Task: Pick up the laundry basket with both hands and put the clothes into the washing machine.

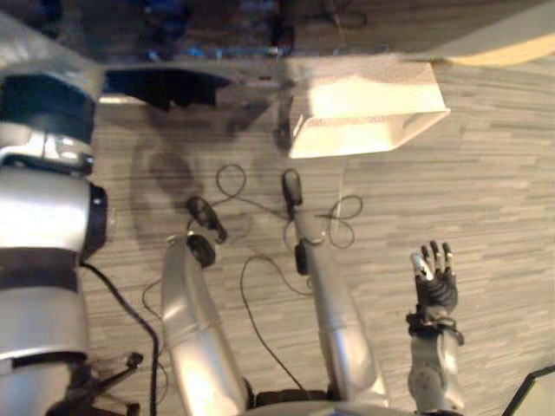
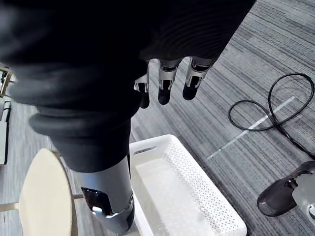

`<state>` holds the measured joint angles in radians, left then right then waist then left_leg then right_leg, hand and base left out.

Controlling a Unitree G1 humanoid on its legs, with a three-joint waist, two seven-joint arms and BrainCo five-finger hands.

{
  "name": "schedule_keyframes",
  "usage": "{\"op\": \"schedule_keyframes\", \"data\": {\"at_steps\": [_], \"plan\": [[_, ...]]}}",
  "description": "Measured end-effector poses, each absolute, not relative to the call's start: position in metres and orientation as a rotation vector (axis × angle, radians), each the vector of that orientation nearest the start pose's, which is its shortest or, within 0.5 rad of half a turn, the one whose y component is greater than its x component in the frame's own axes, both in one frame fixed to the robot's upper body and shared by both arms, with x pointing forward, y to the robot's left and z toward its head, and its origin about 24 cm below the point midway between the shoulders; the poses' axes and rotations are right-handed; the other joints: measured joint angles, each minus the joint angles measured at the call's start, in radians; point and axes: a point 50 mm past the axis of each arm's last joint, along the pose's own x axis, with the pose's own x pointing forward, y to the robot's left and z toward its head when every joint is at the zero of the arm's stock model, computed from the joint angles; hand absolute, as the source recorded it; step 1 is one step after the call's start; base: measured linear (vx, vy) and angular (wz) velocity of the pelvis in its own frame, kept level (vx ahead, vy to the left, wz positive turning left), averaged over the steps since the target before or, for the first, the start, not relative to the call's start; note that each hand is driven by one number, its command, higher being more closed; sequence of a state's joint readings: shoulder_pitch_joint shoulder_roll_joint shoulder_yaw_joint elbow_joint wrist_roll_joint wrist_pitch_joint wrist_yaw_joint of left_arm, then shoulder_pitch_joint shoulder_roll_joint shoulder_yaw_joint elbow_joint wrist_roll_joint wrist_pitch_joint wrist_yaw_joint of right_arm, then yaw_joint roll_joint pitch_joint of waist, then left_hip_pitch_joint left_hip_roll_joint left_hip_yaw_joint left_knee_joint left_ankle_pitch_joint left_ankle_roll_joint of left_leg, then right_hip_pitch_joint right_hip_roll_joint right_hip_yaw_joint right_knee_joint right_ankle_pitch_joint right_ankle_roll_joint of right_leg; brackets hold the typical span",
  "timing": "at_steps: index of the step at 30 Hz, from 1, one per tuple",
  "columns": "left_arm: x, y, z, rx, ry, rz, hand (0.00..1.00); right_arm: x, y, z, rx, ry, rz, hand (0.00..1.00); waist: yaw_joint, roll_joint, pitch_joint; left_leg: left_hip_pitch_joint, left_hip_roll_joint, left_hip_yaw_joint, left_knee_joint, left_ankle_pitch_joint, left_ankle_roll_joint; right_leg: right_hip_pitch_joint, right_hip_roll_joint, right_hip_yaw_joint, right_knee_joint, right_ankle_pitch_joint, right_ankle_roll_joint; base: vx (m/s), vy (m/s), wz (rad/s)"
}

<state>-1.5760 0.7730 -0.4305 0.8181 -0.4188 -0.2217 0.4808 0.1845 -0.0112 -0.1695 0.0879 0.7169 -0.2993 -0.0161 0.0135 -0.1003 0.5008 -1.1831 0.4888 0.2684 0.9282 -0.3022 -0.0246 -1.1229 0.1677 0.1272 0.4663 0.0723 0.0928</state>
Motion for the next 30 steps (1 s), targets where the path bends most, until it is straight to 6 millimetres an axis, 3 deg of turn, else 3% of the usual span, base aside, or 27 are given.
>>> {"op": "schedule_keyframes", "data": {"at_steps": [8, 15, 16, 24, 30], "plan": [[0.33, 0.21, 0.464, 0.358, -1.093, 0.566, 1.0, 0.195, -0.226, 0.007, 0.637, -0.125, -0.433, 0.0, -0.002, 0.0, 0.001, -0.046, -0.002, -0.026, 0.028, 0.003, 0.005, -0.035, -0.003, -0.025, 0.029, -0.002, -0.002, 0.01, 0.004, 0.03], [0.316, 0.223, 0.475, 0.385, -1.152, 0.745, 1.0, 0.19, -0.229, 0.005, 0.645, -0.121, -0.466, 0.0, -0.023, -0.003, 0.002, -0.08, -0.004, -0.043, 0.05, 0.006, 0.011, -0.062, -0.006, -0.039, 0.056, -0.005, -0.002, 0.0, 0.0, 0.0], [0.316, 0.226, 0.475, 0.409, -1.148, 0.757, 0.0, 0.19, -0.231, 0.004, 0.651, -0.119, -0.481, 0.0, -0.027, -0.006, 0.003, -0.08, -0.003, -0.043, 0.051, 0.006, 0.011, -0.062, -0.007, -0.039, 0.057, -0.006, -0.002, 0.0, 0.0, 0.0], [0.318, 0.224, 0.475, 0.576, -1.129, 0.74, 0.0, 0.19, -0.233, 0.007, 0.657, -0.135, -0.483, 0.0, -0.026, -0.007, 0.004, -0.083, -0.002, -0.049, 0.06, 0.006, 0.011, -0.061, -0.007, -0.049, 0.058, -0.006, -0.002, 0.01, 0.008, 0.0], [0.321, 0.224, 0.476, 0.66, -1.083, 0.693, 0.0, 0.19, -0.231, 0.007, 0.658, -0.136, -0.464, 0.0, -0.041, -0.007, 0.004, -0.095, 0.002, -0.077, 0.068, 0.006, 0.011, -0.044, -0.004, -0.072, 0.034, 0.002, -0.006, 0.0, 0.0, 0.0]]}}
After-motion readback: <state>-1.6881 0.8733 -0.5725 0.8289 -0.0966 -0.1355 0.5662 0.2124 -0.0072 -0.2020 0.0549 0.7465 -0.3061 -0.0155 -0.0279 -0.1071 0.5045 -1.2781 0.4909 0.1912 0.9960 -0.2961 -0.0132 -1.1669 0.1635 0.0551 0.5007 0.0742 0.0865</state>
